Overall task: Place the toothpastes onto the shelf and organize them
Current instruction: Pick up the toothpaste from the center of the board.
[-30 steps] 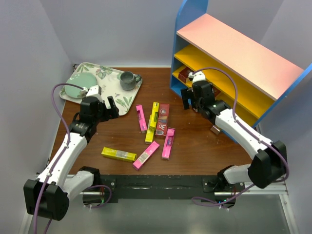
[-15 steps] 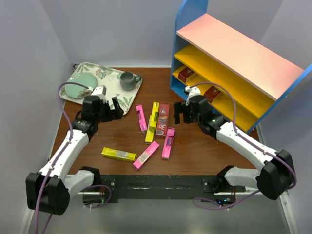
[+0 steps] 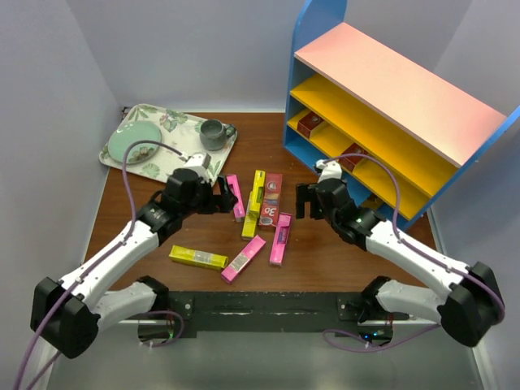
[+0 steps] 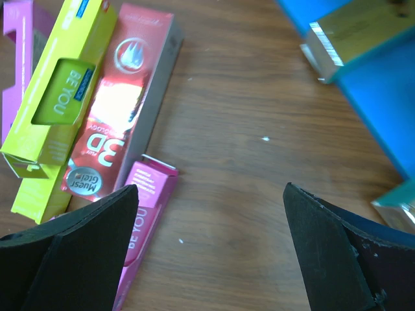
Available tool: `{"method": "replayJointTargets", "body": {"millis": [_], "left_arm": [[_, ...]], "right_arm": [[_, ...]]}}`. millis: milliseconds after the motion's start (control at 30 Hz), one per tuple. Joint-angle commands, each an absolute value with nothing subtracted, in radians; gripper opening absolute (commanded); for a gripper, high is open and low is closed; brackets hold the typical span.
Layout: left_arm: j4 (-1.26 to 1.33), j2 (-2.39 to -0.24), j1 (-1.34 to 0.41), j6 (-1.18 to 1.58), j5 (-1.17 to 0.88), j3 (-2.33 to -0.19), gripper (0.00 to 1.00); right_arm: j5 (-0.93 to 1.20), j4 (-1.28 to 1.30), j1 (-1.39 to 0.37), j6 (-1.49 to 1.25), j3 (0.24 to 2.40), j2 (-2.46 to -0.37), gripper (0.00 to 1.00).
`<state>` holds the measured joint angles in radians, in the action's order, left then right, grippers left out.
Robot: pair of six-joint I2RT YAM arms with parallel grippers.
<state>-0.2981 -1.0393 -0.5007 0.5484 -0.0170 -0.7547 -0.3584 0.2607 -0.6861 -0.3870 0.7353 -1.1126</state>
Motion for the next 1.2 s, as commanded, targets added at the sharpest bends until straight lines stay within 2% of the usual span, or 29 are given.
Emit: {"method": "replayJointTargets", "body": {"millis": [0,233,400,600,967,1167], "left_arm": [[-0.261,-1.048,-0.678,0.687,0.182,-0.801,0.98],[-0.288,-1.257,-0.925,0.713,0.397,-0.994,0.96],[-0.308,-1.437,-1.012,0.704,0.452,-1.121,0.91],[-0.371,-1.629,-1.023,0.706,0.474,-1.233,0.84],[-0.486,-1.844,-1.025,0.719,0.548,-1.348,0.86],[-0.521,-1.893,-1.022,0.738,0.572,-1.361,0.87]], "right_arm": [[-0.518,0.242,-0.684,-0.426,0.675,-0.976,0.98],[-0.650,0.256,-0.684,-0.463,0.549,-0.795,0.98],[-0.695,0.247,-0.684,-0.482,0.485,-0.718,0.98],[-0.710,0.227,-0.683,-0.477,0.457,-0.669,0.98],[-0.712,0.213,-0.684,-0.457,0.436,-0.621,0.98],[-0.715,0.206,-0.684,-0.454,0.428,-0.617,0.98]]}}
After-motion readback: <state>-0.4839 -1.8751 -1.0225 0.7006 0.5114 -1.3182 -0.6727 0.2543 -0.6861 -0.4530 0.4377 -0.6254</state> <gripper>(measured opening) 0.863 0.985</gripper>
